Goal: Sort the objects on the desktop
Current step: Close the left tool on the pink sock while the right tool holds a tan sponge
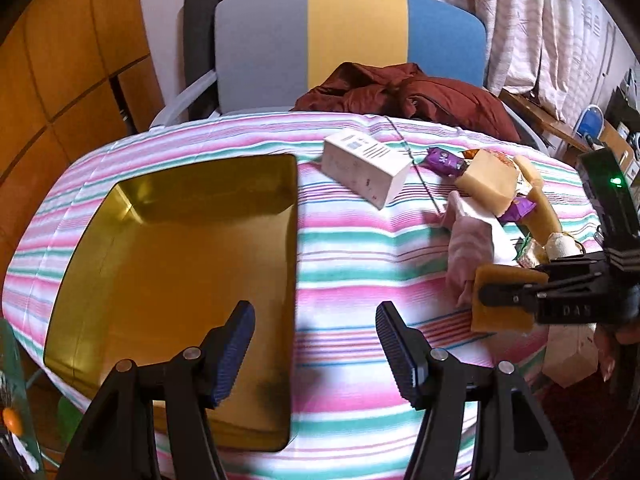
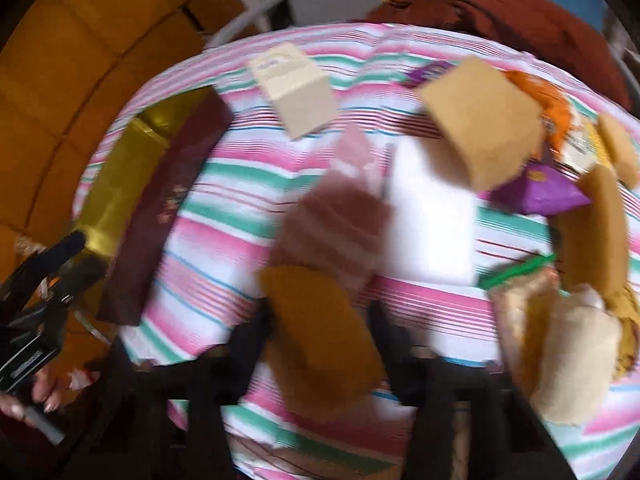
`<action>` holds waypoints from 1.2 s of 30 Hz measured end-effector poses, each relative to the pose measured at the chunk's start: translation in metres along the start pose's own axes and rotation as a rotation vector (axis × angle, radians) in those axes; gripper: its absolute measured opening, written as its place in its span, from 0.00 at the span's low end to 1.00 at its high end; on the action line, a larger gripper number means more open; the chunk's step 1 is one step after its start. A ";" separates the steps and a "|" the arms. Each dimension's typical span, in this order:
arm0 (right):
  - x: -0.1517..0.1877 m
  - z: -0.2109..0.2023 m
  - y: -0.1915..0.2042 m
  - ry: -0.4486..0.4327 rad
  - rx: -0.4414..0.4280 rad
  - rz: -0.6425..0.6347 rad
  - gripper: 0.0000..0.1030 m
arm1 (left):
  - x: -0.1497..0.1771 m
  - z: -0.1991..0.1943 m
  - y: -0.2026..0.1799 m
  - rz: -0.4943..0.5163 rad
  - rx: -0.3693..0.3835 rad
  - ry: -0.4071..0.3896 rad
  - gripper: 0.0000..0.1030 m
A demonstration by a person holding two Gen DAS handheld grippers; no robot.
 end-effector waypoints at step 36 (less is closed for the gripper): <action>-0.007 -0.061 -0.056 -0.215 0.210 0.179 0.47 | -0.016 0.080 -0.112 -0.002 0.386 0.174 0.64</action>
Point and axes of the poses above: each gripper's, at about its wrist camera, not at the fingertips, and z roughly the way its jaws point, y to its left, x to its underside, the point moved 2 cm from there along z, roughly the way its jaws point, and after that the axes turned 11 degrees about -x, right-handed, at the moved point
